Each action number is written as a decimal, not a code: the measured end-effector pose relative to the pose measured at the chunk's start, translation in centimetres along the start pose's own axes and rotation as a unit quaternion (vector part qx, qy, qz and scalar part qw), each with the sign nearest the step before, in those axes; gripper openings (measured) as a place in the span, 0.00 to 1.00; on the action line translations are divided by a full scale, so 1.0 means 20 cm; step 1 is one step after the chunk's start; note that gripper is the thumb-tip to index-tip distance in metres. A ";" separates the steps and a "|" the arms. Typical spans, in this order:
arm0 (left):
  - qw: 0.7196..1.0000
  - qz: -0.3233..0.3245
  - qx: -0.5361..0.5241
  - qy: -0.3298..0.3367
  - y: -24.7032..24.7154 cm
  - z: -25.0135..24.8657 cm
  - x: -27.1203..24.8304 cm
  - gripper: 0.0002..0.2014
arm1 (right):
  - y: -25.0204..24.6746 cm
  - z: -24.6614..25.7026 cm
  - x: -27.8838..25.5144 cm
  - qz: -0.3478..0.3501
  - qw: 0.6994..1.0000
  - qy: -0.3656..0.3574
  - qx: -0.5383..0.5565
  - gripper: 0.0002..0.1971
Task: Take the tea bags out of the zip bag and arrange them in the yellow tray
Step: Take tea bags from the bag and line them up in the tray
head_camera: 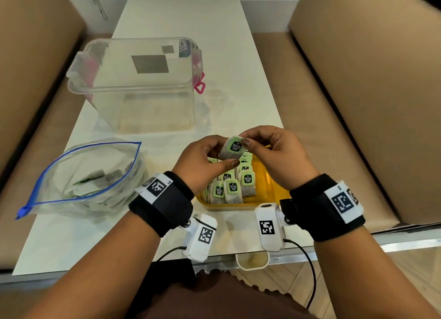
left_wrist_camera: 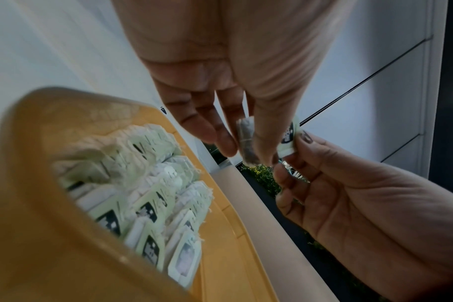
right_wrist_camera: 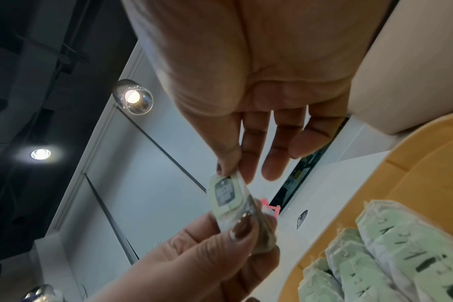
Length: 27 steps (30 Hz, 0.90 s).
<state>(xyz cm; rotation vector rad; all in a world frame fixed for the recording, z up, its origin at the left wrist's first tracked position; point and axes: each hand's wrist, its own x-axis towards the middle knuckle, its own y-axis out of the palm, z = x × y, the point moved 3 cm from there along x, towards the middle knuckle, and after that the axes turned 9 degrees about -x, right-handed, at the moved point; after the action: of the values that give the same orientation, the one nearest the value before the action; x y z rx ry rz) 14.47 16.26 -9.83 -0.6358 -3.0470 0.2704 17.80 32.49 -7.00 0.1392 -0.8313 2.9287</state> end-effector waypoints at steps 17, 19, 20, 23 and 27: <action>0.976 -0.094 0.195 0.002 -0.18 0.12 -0.08 0.10 | -0.08 -0.11 -0.06 0.214 0.923 0.085 -0.308 0.02; 0.969 -0.104 0.222 -0.016 -0.19 0.14 -0.09 0.11 | -0.05 -0.12 -0.06 0.231 0.909 0.091 -0.335 0.02; 0.968 -0.105 0.227 -0.029 -0.19 0.16 -0.10 0.13 | -0.03 -0.13 -0.06 0.237 0.902 0.090 -0.350 0.03; 0.968 -0.093 0.224 -0.070 -0.17 0.18 -0.11 0.16 | 0.02 -0.12 -0.04 0.245 0.884 0.082 -0.390 0.03; 0.970 -0.086 0.211 -0.085 -0.16 0.19 -0.13 0.15 | 0.06 -0.12 -0.01 0.232 0.862 0.086 -0.442 0.06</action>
<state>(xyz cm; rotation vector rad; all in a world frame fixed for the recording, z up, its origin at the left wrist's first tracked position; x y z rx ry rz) 15.40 11.67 -12.87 -0.3324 -3.0176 0.9764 17.63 32.78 -9.72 -0.4383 -2.2986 2.4931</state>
